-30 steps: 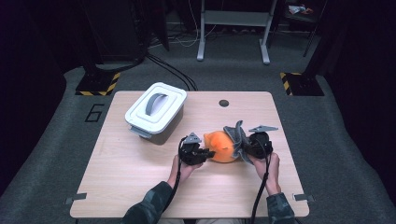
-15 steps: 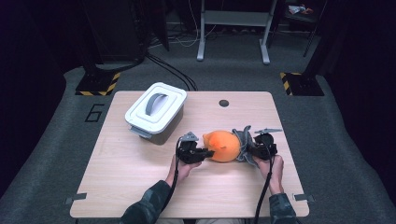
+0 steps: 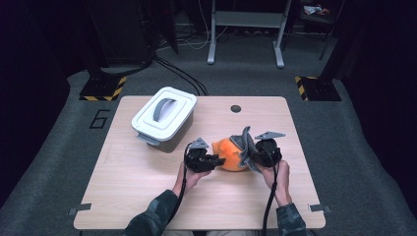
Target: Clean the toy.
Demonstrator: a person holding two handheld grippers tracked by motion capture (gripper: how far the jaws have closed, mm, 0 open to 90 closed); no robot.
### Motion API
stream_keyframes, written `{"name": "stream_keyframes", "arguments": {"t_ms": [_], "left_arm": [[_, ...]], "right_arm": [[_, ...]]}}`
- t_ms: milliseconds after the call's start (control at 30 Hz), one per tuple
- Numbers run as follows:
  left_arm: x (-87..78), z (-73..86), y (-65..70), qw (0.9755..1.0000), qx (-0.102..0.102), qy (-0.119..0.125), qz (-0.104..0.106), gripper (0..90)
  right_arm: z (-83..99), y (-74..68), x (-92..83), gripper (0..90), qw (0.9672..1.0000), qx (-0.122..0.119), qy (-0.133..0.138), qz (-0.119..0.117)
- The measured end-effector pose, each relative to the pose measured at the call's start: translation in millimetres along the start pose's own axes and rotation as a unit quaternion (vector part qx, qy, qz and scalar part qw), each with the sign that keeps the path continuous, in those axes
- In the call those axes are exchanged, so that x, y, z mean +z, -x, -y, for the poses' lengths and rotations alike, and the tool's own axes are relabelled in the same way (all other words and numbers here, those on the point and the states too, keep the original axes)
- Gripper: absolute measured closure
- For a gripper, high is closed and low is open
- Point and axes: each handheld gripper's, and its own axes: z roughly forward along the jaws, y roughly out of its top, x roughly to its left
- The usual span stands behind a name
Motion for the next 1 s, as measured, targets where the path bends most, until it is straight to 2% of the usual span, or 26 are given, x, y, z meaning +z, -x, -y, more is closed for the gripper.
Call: {"name": "stream_keyframes", "arguments": {"t_ms": [67,100,133,167,200,233,300,400,467,500,600,667,733,833,1000], "left_arm": [[-0.1,-0.3,5.4,0.9987,0.043,-0.004,-0.025,55.6],[0.7,0.6,9.0,0.9975,0.058,-0.004,-0.039,51.5],[1.4,1.1,11.9,0.9956,0.075,-0.011,-0.055,47.7],[2.7,1.8,13.5,0.9943,0.086,-0.013,-0.062,44.9],[2.7,1.8,13.5,0.9943,0.086,-0.013,-0.062,43.4],[6.2,2.4,14.8,0.9926,0.094,-0.014,-0.075,42.3],[10.8,3.0,16.1,0.9912,0.101,-0.013,-0.085,43.9],[14.6,3.2,17.1,0.9891,0.113,-0.015,-0.093,56.9],[14.0,2.6,15.8,0.9901,0.109,-0.01,-0.089,66.5],[13.3,2.4,15.2,0.9911,0.102,-0.005,-0.085,70.2],[11.2,0.8,13.6,0.9933,0.088,0.002,-0.075,74.6],[8.8,-0.9,11.8,0.9946,0.077,0.005,-0.07,76.4],[6.1,-2.6,9.6,0.9965,0.061,0.007,-0.057,77.7],[4.7,-3.9,9.5,0.9973,0.051,0.011,-0.052,79.2],[2.8,-6.8,10.8,0.9987,0.035,0.014,-0.035,81.8]], "right_arm": [[-1.3,3.2,2.0,76.7,1.0,0.002,-0.002,0.005],[-2.1,4.0,2.9,76.7,0.9999,0.009,-0.004,0.007],[-3.0,6.3,3.6,76.7,1.0,0.005,-0.005,0.007],[-3.7,7.4,4.5,76.7,0.9999,0.009,-0.005,0.007],[-4.5,9.0,5.2,76.6,0.9999,0.008,-0.005,0.008],[-5.1,10.1,6.1,76.6,0.9999,0.011,-0.005,0.004],[-5.7,10.4,7.3,76.6,0.9999,0.013,-0.003,0.003],[-5.9,10.6,8.7,76.7,0.9999,0.012,-0.001,0.001],[-5.7,11.6,8.2,76.7,0.9998,0.019,0.004,-0.001],[-5.3,14.0,6.8,76.7,0.9999,0.011,0.003,-0.004],[-6.8,15.1,-1.5,76.6,0.9997,0.019,0.017,-0.006],[-8.5,14.9,-8.0,76.6,0.9996,0.011,0.027,-0.005],[-10.5,11.9,-15.2,76.5,0.9992,0.011,0.036,-0.014],[-16.4,-0.1,-23.6,76.6,0.9987,-0.006,0.046,-0.02],[-27.1,-25.2,-30.1,76.5,0.9966,-0.047,0.057,-0.035]]}}
